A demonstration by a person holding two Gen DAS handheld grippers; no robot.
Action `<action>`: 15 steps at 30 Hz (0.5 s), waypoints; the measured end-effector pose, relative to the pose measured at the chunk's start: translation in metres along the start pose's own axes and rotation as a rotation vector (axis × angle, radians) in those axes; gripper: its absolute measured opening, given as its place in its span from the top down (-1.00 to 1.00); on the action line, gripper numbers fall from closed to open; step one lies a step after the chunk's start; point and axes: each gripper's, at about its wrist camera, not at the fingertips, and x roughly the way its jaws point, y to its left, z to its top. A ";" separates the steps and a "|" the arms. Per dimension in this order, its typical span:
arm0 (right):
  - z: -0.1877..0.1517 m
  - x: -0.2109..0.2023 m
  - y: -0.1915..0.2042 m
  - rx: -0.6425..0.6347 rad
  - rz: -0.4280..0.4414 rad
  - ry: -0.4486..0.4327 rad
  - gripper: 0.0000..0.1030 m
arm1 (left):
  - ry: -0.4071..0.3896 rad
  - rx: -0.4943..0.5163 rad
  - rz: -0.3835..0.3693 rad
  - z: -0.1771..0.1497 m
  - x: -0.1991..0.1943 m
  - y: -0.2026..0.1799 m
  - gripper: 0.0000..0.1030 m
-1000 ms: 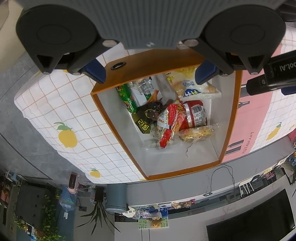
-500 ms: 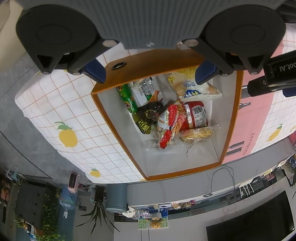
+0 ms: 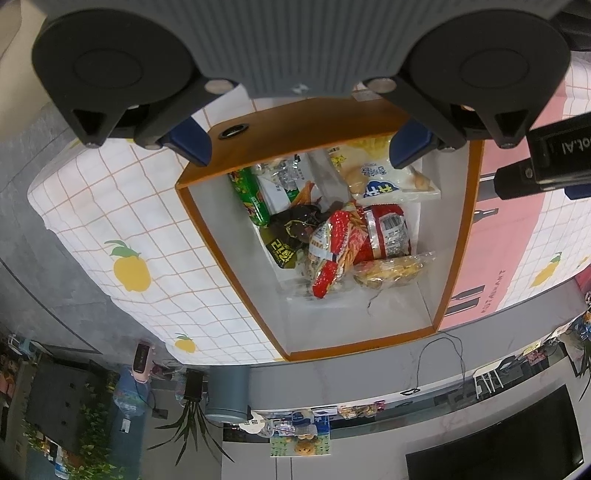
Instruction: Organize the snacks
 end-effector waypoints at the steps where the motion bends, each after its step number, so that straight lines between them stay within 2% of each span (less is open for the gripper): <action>1: 0.000 0.000 0.001 -0.002 0.010 0.000 -0.94 | 0.001 -0.001 -0.002 0.000 0.000 0.000 -0.94; 15: -0.001 -0.001 0.008 -0.026 0.017 -0.008 -0.94 | -0.001 -0.001 -0.003 0.000 -0.001 -0.001 -0.94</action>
